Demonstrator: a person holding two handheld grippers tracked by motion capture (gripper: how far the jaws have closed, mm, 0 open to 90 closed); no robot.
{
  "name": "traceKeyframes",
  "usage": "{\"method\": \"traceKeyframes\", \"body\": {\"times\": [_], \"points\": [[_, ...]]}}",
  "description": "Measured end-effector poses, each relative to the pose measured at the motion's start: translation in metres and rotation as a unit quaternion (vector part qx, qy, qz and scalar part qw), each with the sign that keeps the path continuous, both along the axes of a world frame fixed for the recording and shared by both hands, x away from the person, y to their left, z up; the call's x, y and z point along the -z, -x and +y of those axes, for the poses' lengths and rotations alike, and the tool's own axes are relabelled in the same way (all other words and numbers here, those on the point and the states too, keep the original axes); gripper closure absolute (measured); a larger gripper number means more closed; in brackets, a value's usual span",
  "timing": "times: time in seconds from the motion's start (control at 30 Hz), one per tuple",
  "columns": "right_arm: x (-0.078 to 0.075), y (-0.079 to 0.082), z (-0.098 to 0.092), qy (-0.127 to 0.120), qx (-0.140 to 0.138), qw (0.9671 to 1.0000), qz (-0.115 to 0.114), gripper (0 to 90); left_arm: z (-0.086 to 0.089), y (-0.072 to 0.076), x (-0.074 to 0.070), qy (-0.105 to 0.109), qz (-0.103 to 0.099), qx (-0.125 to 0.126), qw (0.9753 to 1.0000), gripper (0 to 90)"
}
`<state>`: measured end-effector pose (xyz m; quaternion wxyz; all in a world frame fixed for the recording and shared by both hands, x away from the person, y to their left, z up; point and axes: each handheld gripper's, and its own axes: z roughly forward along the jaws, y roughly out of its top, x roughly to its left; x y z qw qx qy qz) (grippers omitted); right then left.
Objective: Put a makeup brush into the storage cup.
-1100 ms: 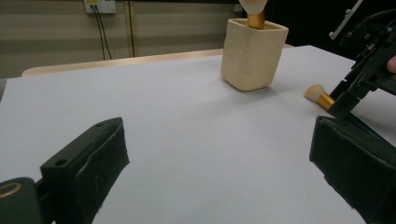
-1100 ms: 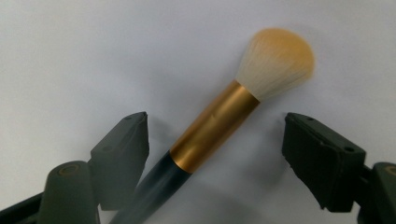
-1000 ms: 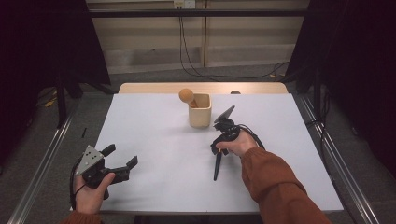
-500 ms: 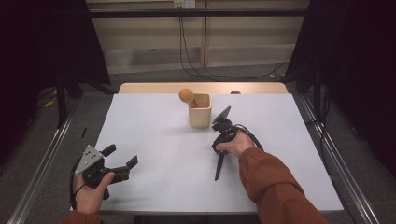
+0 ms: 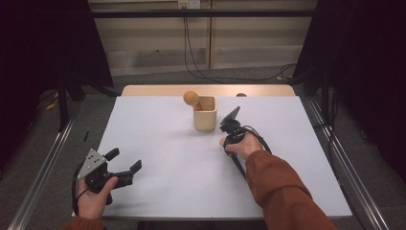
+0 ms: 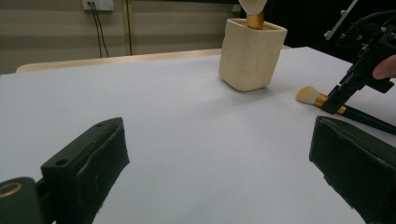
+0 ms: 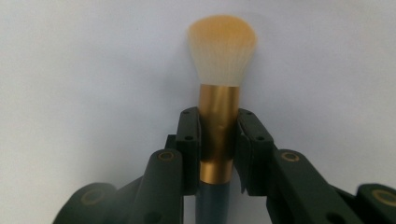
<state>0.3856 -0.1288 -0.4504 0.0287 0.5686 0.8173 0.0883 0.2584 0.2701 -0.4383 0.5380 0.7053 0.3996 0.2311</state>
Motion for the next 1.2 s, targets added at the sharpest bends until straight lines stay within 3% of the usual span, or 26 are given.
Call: {"method": "traceKeyframes", "body": {"times": [0.1, 0.33, 0.63, 1.0, 1.2], "points": [[0.000, 0.000, -0.001, -0.003, -0.003, 1.0000, -0.001, 74.3, 0.000, 0.000, 0.000, 0.000, 0.000, -0.001, 1.0000, 4.3], [0.000, 0.000, -0.011, -0.037, -0.012, 0.9992, -0.003, 74.4, -0.001, 0.000, 0.000, -0.003, -0.001, 0.001, 1.0000, 4.3], [-0.001, 0.004, -0.017, -0.053, -0.018, 0.9984, -0.009, 74.4, 0.000, 0.001, 0.000, -0.005, -0.001, -0.002, 1.0000, 4.3], [-0.016, 0.011, -0.027, -0.078, -0.023, 0.9959, -0.038, 74.4, 0.000, 0.001, 0.001, -0.002, -0.004, -0.002, 1.0000, 4.2], [-0.025, 0.015, -0.033, -0.099, -0.029, 0.9930, -0.056, 74.4, 0.000, 0.001, 0.000, -0.005, -0.002, -0.002, 1.0000, 4.2]]}}
